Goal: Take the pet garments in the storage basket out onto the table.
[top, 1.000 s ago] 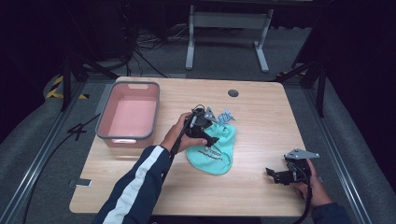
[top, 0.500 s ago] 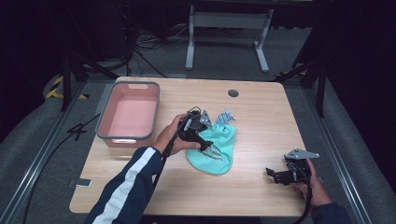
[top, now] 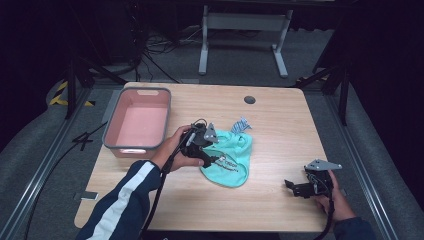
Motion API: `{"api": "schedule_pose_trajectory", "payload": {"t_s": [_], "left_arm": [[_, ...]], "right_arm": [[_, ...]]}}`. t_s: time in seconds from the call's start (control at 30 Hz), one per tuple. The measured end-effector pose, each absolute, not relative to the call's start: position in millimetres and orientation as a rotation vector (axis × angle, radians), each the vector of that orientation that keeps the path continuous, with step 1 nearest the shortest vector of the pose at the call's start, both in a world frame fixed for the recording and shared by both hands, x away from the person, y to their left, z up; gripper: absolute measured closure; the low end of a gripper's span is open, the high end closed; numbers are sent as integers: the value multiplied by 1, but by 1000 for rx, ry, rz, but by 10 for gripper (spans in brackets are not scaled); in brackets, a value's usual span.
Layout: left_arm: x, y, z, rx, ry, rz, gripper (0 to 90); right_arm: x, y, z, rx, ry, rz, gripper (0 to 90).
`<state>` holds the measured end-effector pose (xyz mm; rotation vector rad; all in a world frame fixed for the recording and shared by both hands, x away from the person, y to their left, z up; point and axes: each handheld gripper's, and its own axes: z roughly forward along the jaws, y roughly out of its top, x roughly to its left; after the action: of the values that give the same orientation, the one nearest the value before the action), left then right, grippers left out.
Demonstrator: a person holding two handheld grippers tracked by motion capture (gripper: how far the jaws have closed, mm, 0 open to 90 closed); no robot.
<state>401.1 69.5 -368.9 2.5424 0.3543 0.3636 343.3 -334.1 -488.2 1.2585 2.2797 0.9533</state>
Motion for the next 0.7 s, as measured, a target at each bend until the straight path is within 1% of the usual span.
{"api": "schedule_pose_trajectory", "payload": {"t_s": [0.3, 0.47, 0.7], "left_arm": [[388, 88, -372, 2570, 340, 387, 266], [379, 100, -376, 2560, 343, 353, 263], [370, 115, -384, 2571, 346, 349, 255]], "right_arm": [[343, -334, -488, 1258, 2280, 953, 7], [343, -334, -488, 1258, 2280, 953, 7], [343, -334, -488, 1259, 2280, 953, 7]]}}
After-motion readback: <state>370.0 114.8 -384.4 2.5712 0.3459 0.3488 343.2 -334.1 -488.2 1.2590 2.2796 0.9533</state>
